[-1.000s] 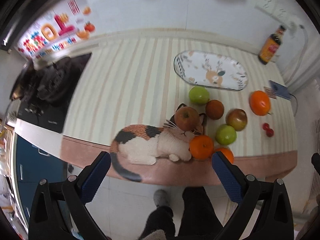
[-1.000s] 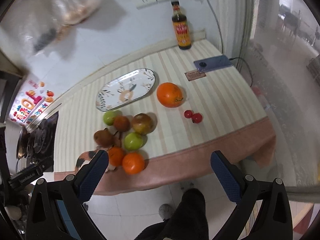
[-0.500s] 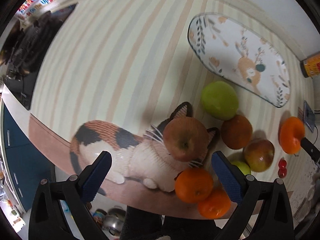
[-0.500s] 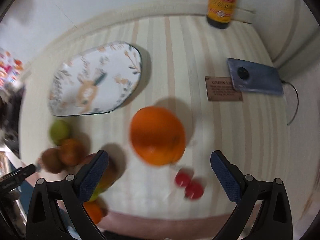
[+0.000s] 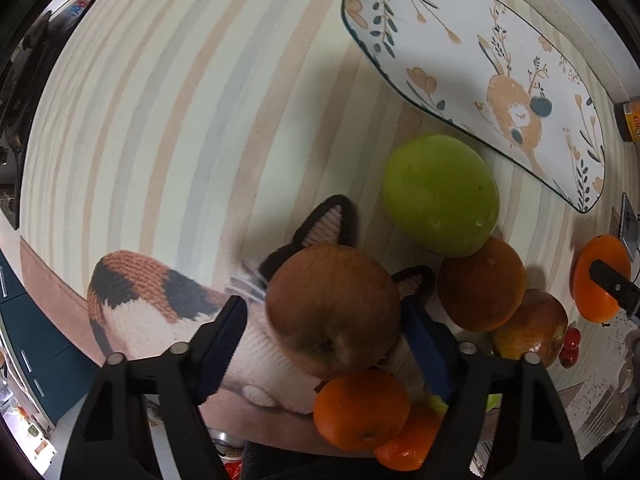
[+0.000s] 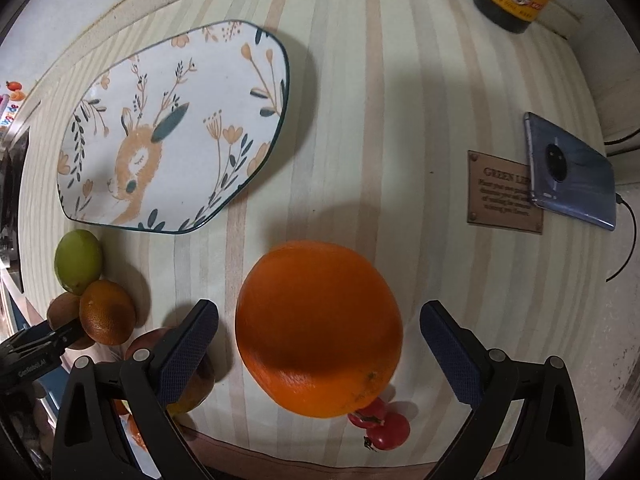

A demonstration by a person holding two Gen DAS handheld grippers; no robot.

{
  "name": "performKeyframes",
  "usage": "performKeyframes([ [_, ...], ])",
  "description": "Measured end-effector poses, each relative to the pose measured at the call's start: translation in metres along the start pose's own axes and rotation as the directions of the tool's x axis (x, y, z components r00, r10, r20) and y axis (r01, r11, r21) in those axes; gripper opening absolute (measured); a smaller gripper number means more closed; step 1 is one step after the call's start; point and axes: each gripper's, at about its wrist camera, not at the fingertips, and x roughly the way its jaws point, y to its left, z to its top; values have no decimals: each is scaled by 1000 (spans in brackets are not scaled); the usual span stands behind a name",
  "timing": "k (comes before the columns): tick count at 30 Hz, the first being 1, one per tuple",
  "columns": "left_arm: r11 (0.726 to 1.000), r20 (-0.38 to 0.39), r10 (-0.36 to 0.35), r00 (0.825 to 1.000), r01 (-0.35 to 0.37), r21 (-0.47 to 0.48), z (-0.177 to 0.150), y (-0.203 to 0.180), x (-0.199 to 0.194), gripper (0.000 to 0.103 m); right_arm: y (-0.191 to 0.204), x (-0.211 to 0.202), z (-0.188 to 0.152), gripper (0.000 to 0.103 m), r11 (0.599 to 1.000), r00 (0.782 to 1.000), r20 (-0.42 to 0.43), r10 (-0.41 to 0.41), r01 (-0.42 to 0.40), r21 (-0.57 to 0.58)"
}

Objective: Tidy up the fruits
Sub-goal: 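Grasp the red apple with the left tool while the right tool grasps the large orange, then place the red apple on the floral plate with the left tool while the right tool places the large orange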

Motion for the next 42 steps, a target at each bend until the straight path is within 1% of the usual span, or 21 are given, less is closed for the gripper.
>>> performKeyframes([
  [1,1000,1,-15,1000,15,2,1,-1,1,65,2,4,1,100,1000,1000,-7,-4,4,-6],
  [2,1000,2,-12,1000,12,4,3,-4,0,65,4,7,2,99,1000,1000,-12,-3,3,-10],
  [4,1000,15,4,1000,-4,20,3,-9,2,65,4,9,2,87,1000,1000,-13,-6,6,-5],
  [5,999,25,12,1000,-12,33,3,-12,1,65,4,10,2,85,1000,1000,-4,-25,25,0],
  [6,999,33,18,999,-19,43,3,-14,1,65,4,10,1,82,1000,1000,3,-23,23,5],
  [9,998,41,22,999,-25,56,3,-18,3,65,-2,9,1,81,999,1000,2,3,-3,48],
  [12,999,42,6,999,-8,50,0,-16,10,65,-3,10,-1,82,998,1000,-11,8,-8,65],
  [14,999,48,-1,999,-1,39,-3,-14,12,64,3,15,-1,82,998,1000,-14,7,-6,66],
  [17,999,74,4,997,-7,34,-5,-8,10,64,0,18,5,82,998,1000,-8,-1,1,65],
  [20,999,85,3,996,-6,34,-6,-2,10,64,5,17,3,81,998,1000,2,-11,11,62],
  [21,999,91,3,996,-6,36,-6,-2,5,64,-1,10,-1,81,998,1000,5,-9,9,66],
  [23,999,107,4,994,-7,36,-7,-1,-7,64,-3,8,-6,80,996,1000,4,21,-21,87],
  [24,999,116,0,993,-4,40,-13,2,-22,64,-4,5,-10,80,994,999,4,36,-36,100],
  [26,999,139,-9,990,3,44,-15,4,-39,64,-3,-1,-15,80,988,997,18,76,-78,131],
  [29,998,183,-40,982,30,57,-13,1,-71,64,0,-20,-19,80,971,985,57,161,-168,171],
  [30,997,199,-51,979,38,68,-9,-3,-82,64,5,-29,-18,80,963,978,82,190,-202,180],
  [32,994,230,-81,970,62,89,3,-14,-105,64,13,-44,-13,80,955,968,119,223,-241,172],
  [35,987,247,-120,962,88,134,37,-37,-126,64,31,-57,11,80,945,953,162,257,-283,166],
  [38,982,232,-133,964,97,159,71,-60,-123,64,45,-56,40,80,949,953,193,233,-266,167],
  [40,981,200,-140,970,109,160,103,-69,-112,64,54,-49,63,80,950,955,195,224,-259,173],
  [42,979,155,-151,976,127,157,125,-79,-97,64,59,-40,78,80,955,959,187,211,-243,171],
])
